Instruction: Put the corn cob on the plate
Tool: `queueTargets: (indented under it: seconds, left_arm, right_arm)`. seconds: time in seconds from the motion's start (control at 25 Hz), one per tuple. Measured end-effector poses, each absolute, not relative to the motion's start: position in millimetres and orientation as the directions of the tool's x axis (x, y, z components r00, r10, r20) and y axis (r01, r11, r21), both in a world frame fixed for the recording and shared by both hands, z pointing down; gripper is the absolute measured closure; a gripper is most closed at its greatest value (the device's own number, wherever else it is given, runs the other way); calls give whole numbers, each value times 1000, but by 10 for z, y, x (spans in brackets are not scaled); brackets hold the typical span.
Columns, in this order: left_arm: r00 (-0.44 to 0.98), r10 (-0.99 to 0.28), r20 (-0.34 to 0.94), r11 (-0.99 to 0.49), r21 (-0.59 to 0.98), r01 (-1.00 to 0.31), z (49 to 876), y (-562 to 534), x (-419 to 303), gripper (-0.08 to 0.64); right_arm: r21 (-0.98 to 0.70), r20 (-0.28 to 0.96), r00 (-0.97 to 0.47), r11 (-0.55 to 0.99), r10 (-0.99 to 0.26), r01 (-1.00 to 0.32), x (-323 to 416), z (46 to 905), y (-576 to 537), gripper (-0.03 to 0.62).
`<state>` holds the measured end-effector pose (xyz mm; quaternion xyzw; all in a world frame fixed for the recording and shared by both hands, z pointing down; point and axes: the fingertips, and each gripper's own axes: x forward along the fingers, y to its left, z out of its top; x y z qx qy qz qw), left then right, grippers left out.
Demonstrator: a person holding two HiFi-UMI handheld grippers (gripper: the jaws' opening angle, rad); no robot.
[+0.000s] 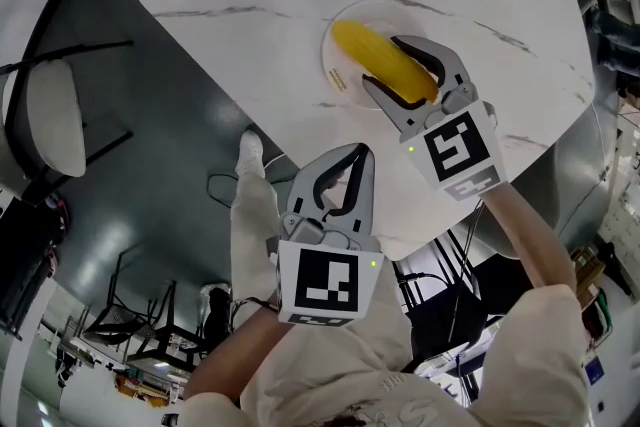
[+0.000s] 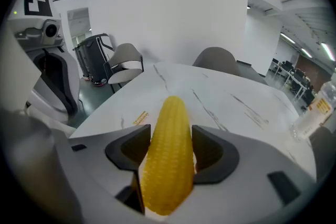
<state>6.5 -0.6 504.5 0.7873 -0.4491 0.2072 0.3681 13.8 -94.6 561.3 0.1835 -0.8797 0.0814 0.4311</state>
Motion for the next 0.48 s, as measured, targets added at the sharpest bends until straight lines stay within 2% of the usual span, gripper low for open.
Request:
queueTargets:
  seconds: [0.48]
  left_arm:
    - [515,-557,651,-345,383,-857,4946,71,102,549]
  right_arm:
    - [56,737,-591,901,-328,-429,147,5371,-1010,345]
